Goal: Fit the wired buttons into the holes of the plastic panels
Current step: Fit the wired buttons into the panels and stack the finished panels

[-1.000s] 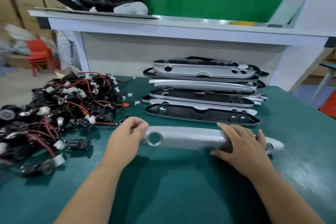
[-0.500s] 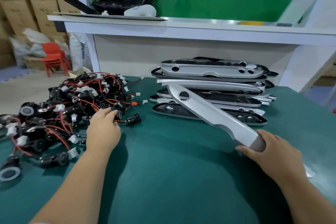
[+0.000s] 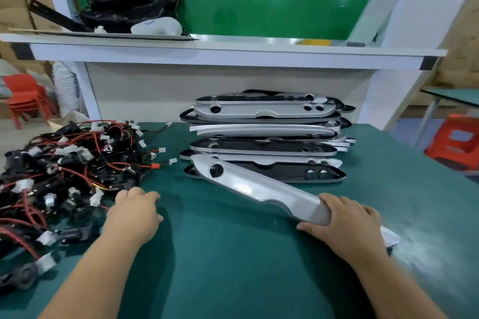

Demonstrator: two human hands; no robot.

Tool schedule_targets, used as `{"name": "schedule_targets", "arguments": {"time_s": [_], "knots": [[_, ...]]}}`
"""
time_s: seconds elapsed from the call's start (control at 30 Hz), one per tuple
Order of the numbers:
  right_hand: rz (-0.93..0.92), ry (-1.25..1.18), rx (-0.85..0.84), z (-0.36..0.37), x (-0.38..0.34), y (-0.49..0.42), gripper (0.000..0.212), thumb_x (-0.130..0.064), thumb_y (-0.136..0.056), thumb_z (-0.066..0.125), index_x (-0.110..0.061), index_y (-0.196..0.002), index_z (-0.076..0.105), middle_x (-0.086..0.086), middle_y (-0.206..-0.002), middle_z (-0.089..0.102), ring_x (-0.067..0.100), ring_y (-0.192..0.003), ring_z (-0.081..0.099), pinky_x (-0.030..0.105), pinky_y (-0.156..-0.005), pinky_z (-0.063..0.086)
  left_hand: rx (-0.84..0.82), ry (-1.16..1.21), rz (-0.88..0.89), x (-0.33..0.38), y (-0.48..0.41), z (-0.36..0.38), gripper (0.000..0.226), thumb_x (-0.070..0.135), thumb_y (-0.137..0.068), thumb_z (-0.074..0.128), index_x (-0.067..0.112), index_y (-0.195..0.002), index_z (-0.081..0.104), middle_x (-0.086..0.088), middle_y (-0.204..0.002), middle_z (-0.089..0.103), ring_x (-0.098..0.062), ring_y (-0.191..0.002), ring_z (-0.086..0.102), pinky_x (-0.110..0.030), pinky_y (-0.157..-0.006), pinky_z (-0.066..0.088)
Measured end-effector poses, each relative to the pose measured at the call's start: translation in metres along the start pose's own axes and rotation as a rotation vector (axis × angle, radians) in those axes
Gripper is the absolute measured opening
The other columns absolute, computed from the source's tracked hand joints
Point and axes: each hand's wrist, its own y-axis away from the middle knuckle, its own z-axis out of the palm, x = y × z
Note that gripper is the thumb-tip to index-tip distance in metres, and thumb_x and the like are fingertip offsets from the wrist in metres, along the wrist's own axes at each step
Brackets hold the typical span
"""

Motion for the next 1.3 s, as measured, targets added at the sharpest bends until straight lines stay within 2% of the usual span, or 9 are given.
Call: {"name": "schedule_targets", "arguments": {"time_s": [0.07,0.13,0.27,0.37,0.47,0.57,0.77,1.1,1.3], "knots": [[0.008,-0.007,-0.005,-0.001,0.000,0.001,0.082,-0.092,-0.059,0.036,-0.043,-0.123,0.044,-0.017,-0.113,0.056,0.010,-0.110,0.050,0.035,-0.098,0.026,0.131,0.198,0.016,-0.003,0.008,-0.011,0.040,0.034,-0.091,0.060,0.026,-0.129,0.051,-0.004,-0.120,0.057,-0.027,-0.113,0.046,-0.035,-0.082,0.041],[0.011,-0.021,-0.015,-0.002,0.001,0.002,0.081,-0.091,-0.059,0.037,-0.043,-0.124,0.043,-0.017,-0.115,0.055,0.011,-0.111,0.049,0.035,-0.099,0.025,0.430,0.462,0.017,-0.005,0.016,-0.025,0.038,0.027,-0.085,0.068,0.021,-0.121,0.058,-0.010,-0.106,0.066,-0.032,-0.097,0.057,-0.038,-0.073,0.042],[-0.001,-0.045,-0.032,-0.004,-0.001,0.006,0.080,-0.090,-0.061,0.038,-0.042,-0.124,0.043,-0.017,-0.113,0.055,0.011,-0.109,0.048,0.036,-0.100,0.024,0.927,0.847,0.083,-0.016,0.023,-0.042,0.039,0.029,-0.084,0.069,0.032,-0.119,0.053,-0.005,-0.113,0.063,-0.025,-0.102,0.060,-0.042,-0.088,0.050],[-0.018,-0.052,-0.025,-0.005,-0.005,0.008,0.080,-0.090,-0.061,0.039,-0.042,-0.125,0.043,-0.017,-0.113,0.054,0.010,-0.110,0.047,0.036,-0.101,0.022,0.962,1.414,0.161,-0.009,0.026,-0.044,0.035,0.033,-0.080,0.066,0.045,-0.110,0.054,0.011,-0.111,0.061,0.000,-0.102,0.059,-0.016,-0.094,0.046],[-0.032,-0.051,-0.008,-0.005,-0.011,0.011,0.081,-0.090,-0.060,0.038,-0.042,-0.125,0.043,-0.018,-0.114,0.054,0.010,-0.111,0.047,0.037,-0.103,0.019,0.842,1.985,0.186,-0.006,0.027,-0.048,0.021,0.018,-0.088,0.062,0.030,-0.102,0.053,0.003,-0.114,0.058,-0.010,-0.111,0.058,-0.030,-0.099,0.048],[-0.031,-0.042,0.000,-0.004,-0.014,0.012,0.080,-0.090,-0.060,0.038,-0.043,-0.124,0.043,-0.018,-0.113,0.054,0.009,-0.111,0.047,0.038,-0.104,0.019,0.657,2.269,0.185,-0.008,0.032,-0.053,0.015,0.010,-0.094,0.053,0.025,-0.094,0.052,-0.002,-0.109,0.061,-0.013,-0.106,0.063,-0.032,-0.094,0.053],[-0.029,-0.028,0.008,-0.004,-0.013,0.012,0.079,-0.090,-0.060,0.038,-0.043,-0.123,0.044,-0.018,-0.112,0.055,0.009,-0.111,0.047,0.039,-0.105,0.020,0.483,2.313,0.108,0.007,0.044,-0.057,0.019,0.005,-0.094,0.048,0.023,-0.086,0.048,0.006,-0.087,0.063,-0.005,-0.078,0.069,-0.027,-0.085,0.056],[-0.046,-0.006,0.013,-0.005,-0.016,0.013,0.078,-0.091,-0.060,0.036,-0.044,-0.122,0.043,-0.019,-0.108,0.053,0.007,-0.110,0.047,0.039,-0.107,0.019,0.455,2.479,0.252,0.001,0.044,-0.058,0.025,0.011,-0.092,0.051,0.023,-0.077,0.065,0.007,-0.081,0.071,-0.009,-0.083,0.069,-0.030,-0.089,0.055],[-0.084,0.003,0.013,-0.005,-0.018,0.012,0.083,-0.092,-0.058,0.033,-0.045,-0.125,0.041,-0.020,-0.113,0.053,0.007,-0.113,0.046,0.039,-0.108,0.016,0.450,2.354,0.177,0.008,0.037,-0.049,0.018,0.003,-0.093,0.048,0.020,-0.088,0.049,0.006,-0.085,0.065,-0.007,-0.081,0.067,-0.029,-0.089,0.055]]}}
